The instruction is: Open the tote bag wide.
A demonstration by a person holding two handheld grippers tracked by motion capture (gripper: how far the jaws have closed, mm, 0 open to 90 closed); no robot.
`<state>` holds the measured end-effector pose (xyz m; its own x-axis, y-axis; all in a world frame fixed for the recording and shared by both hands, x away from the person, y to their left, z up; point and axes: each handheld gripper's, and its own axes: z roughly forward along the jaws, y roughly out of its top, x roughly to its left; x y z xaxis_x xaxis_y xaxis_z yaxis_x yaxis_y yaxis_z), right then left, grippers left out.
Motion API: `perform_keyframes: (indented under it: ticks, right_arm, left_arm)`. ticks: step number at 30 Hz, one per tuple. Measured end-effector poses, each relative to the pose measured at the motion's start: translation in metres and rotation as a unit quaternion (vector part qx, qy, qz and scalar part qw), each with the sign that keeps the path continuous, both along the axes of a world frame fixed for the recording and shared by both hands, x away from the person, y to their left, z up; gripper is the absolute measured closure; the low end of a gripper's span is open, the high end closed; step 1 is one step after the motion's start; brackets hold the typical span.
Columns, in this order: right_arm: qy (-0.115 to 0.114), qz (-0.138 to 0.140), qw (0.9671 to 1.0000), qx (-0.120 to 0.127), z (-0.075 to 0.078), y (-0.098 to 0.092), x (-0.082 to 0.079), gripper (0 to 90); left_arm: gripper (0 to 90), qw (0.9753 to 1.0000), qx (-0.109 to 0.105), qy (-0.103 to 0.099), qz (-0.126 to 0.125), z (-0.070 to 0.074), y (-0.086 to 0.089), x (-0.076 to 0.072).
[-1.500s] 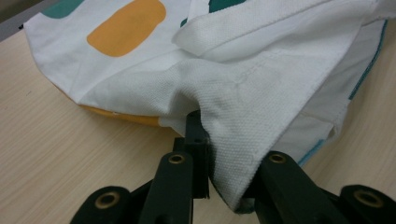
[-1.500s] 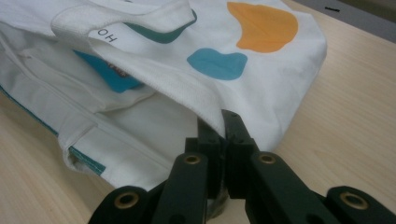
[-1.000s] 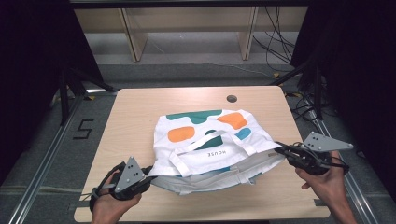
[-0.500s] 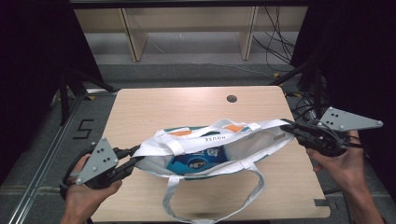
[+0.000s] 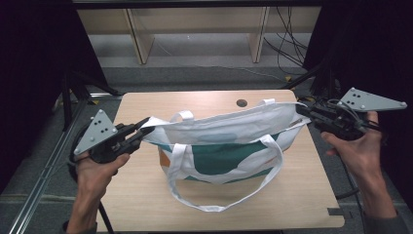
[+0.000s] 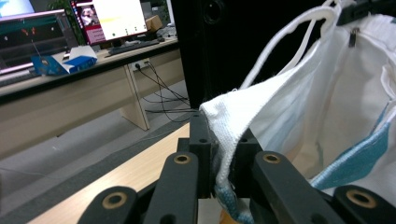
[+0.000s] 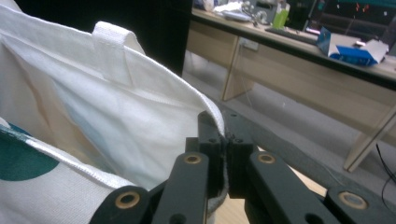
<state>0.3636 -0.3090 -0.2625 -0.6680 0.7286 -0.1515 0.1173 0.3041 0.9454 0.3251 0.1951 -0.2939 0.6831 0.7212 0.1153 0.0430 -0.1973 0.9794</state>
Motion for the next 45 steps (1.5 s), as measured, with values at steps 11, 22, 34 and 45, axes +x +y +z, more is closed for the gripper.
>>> perform_keyframes:
  ticks: [11, 22, 34, 45]
  right_arm:
    - [0.021, -0.013, 0.9995, -0.021, -0.029, 0.009, 0.022, 88.5]
    - [0.046, -0.014, 0.9981, -0.038, -0.058, 0.012, 0.029, 88.4]
    - [0.080, -0.022, 0.9956, -0.044, -0.086, 0.016, 0.040, 88.4]
    - [0.128, -0.030, 0.9890, -0.067, -0.132, 0.015, 0.042, 88.3]
  left_arm:
    - [82.3, 0.9992, 0.024, 0.031, 0.006, -0.045, 0.003, 0.009]
    - [82.1, 0.9973, 0.035, 0.065, 0.011, -0.080, 0.002, 0.026]
    - [81.8, 0.9900, 0.042, 0.130, 0.035, -0.108, 0.001, 0.062]
    - [81.3, 0.9800, 0.065, 0.188, 0.013, -0.160, -0.006, 0.070]
